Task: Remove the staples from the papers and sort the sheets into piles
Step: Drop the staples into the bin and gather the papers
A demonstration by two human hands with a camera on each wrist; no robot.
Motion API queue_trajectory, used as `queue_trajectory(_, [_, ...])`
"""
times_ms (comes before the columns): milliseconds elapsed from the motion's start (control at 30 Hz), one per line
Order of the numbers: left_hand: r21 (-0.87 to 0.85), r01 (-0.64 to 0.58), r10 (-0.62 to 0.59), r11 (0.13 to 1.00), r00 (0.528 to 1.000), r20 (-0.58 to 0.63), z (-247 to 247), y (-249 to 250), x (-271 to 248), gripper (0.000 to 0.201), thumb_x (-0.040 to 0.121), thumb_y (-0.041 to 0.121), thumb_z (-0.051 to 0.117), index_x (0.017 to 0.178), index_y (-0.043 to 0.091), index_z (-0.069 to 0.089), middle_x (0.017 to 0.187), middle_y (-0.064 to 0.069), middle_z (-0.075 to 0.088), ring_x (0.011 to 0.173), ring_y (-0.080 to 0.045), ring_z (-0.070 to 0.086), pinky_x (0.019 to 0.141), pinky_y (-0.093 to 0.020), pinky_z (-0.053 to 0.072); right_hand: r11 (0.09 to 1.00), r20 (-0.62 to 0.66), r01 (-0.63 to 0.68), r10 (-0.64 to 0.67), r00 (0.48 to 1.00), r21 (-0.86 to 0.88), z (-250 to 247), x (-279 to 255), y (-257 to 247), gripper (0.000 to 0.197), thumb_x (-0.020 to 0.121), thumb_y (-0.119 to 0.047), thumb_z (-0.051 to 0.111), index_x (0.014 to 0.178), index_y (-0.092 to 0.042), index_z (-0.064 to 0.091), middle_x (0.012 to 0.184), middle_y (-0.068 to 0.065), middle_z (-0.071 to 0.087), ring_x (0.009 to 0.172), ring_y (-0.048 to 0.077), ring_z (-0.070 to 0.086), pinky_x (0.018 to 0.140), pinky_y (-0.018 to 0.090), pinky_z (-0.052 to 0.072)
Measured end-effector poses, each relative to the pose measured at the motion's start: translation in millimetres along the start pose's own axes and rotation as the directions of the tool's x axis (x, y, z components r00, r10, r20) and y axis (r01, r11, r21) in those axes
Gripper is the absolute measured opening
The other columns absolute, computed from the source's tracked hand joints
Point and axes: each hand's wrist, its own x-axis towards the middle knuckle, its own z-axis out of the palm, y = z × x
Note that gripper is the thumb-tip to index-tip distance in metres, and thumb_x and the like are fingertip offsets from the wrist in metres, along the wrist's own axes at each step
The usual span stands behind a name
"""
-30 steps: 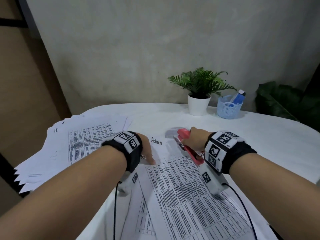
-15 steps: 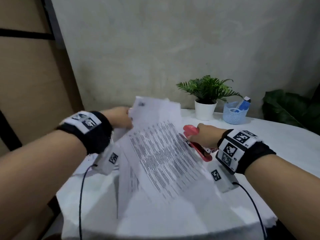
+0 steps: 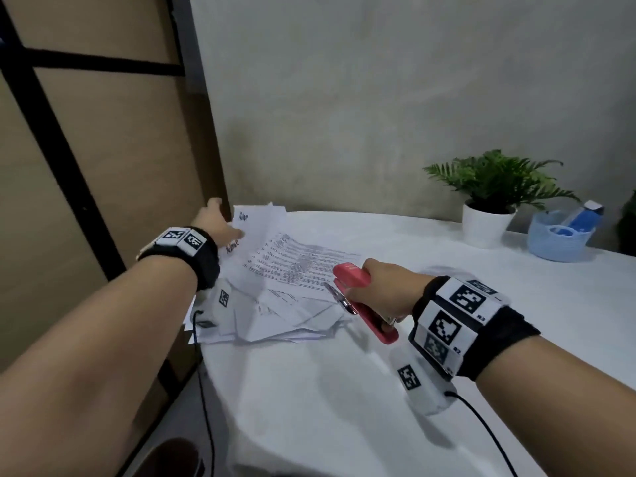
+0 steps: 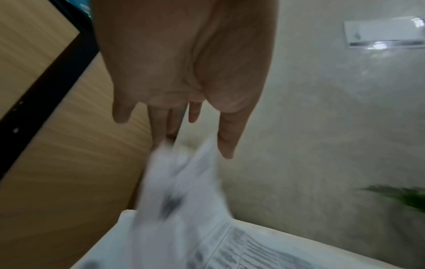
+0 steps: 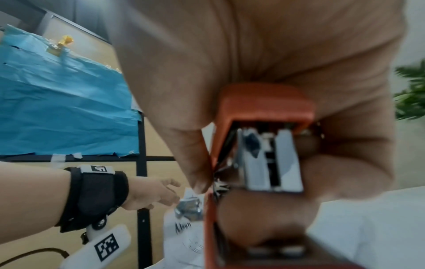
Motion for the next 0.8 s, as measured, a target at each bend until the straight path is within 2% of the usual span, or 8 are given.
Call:
queue_trajectory(67, [0.014,-0.055,0.055,0.998,0.998,-0.022,2,-20,-10,0.058,0.081,0.031,0.070,0.133,0.020,0.046,0.134,-0.010,0.050,0.107,-0.032,0.060,0.093,-0.043,0.049,0.999,0.011,0.037,-0.037,0.999,0.008,9,5,-20,0.042,0.091,-0.041,0.048,0.118,-0.010,0.043,0.095,0.002,0.051,0.080,0.021,0.052,0.057,0.024,0.042])
queue_trajectory(167, [-0.119,-0.111,0.110,0.987,0.994,-0.012,-6,-47,-43,0.020,0.082,0.033,0.067,0.101,0.027,0.061,0.110,0.001,0.064,0.097,-0.023,0.063,0.082,-0.041,0.056,0.995,0.034,0.095,-0.096,0.995,0.032,25,11,-53,0.037,0.090,-0.039,0.050,0.114,-0.011,0.044,0.090,0.001,0.053,0.075,0.020,0.053,0.053,0.023,0.041])
queue_trajectory(233, [-0.190,-0.149,0.149,0.971,0.989,-0.013,-15,-65,-71,0.012,0.085,0.025,0.066,0.095,0.020,0.065,0.096,0.001,0.067,0.087,-0.017,0.063,0.076,-0.030,0.055,0.989,0.050,0.144,-0.145,0.988,0.022,38,12,-77,0.037,0.091,-0.036,0.050,0.115,-0.009,0.045,0.092,0.003,0.054,0.076,0.021,0.053,0.059,0.027,0.043])
queue_trajectory(333, [-0.206,-0.175,0.183,0.963,0.983,0.021,-32,-95,-112,0.008,0.088,0.020,0.064,0.092,0.015,0.069,0.083,0.000,0.069,0.069,-0.009,0.057,0.061,-0.013,0.043,0.973,0.080,0.231,-0.230,0.970,-0.002,61,10,-115,0.041,0.092,-0.038,0.046,0.117,-0.006,0.047,0.097,0.009,0.057,0.080,0.024,0.054,0.063,0.028,0.044])
queue_trajectory(533, [-0.217,-0.171,0.199,0.961,0.973,0.116,-50,-174,-160,0.013,0.087,0.017,0.066,0.091,0.029,0.069,0.079,0.012,0.072,0.070,0.004,0.061,0.071,-0.013,0.046,0.951,0.167,0.310,-0.307,0.937,0.009,113,4,-185,0.041,0.092,-0.033,0.047,0.122,-0.005,0.043,0.097,0.009,0.054,0.082,0.025,0.055,0.073,0.034,0.049])
queue_trajectory(667, [-0.198,-0.128,0.163,0.972,0.972,0.171,-54,-216,-177,0.028,0.085,0.008,0.065,0.090,0.036,0.065,0.074,0.027,0.069,0.074,0.001,0.065,0.073,-0.015,0.049,0.940,0.232,0.337,-0.316,0.920,-0.058,149,7,-218,0.044,0.091,-0.026,0.050,0.127,-0.003,0.040,0.121,0.016,0.055,0.109,0.032,0.055,0.088,0.035,0.045])
queue_trajectory(733, [-0.192,-0.104,0.140,0.976,0.972,0.189,-54,-231,-181,0.028,0.083,0.011,0.067,0.089,0.038,0.064,0.079,0.021,0.071,0.082,-0.007,0.067,0.079,-0.019,0.051,0.945,0.251,0.317,-0.290,0.924,-0.076,166,13,-229,0.048,0.090,-0.025,0.052,0.130,-0.002,0.037,0.125,0.017,0.053,0.113,0.032,0.054,0.091,0.036,0.044])
queue_trajectory(800, [-0.211,-0.071,0.111,0.975,0.977,0.183,-54,-244,-183,0.020,0.079,0.018,0.069,0.094,0.031,0.068,0.088,0.009,0.073,0.086,-0.011,0.068,0.084,-0.024,0.053,0.954,0.283,0.292,-0.262,0.923,-0.069,182,19,-235,0.049,0.091,-0.023,0.052,0.131,-0.003,0.034,0.126,0.018,0.053,0.112,0.033,0.056,0.091,0.038,0.045])
